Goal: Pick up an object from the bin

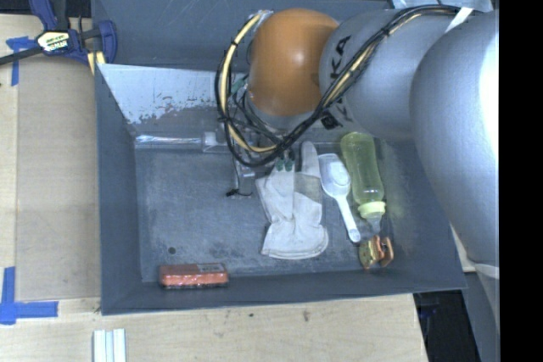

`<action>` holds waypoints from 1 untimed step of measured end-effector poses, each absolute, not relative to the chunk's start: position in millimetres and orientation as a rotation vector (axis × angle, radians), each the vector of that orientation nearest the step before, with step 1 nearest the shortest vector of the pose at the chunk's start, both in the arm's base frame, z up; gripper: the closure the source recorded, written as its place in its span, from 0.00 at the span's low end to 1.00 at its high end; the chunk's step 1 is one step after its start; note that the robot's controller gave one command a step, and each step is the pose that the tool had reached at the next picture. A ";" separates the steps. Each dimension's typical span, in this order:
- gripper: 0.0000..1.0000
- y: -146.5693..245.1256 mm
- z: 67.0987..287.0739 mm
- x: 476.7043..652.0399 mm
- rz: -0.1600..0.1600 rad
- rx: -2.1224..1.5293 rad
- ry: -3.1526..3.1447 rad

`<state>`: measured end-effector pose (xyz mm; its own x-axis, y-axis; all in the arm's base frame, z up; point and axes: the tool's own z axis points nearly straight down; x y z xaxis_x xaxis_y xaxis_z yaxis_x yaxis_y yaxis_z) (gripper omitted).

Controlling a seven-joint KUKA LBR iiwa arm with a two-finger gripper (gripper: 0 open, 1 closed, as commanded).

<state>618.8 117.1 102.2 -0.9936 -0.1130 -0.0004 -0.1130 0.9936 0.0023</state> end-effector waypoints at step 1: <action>0.00 98.3 142.7 616.3 -0.005 -0.065 3.140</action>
Offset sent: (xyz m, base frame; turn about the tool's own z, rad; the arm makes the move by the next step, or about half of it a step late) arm 0.0035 -0.0461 0.0525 0.0668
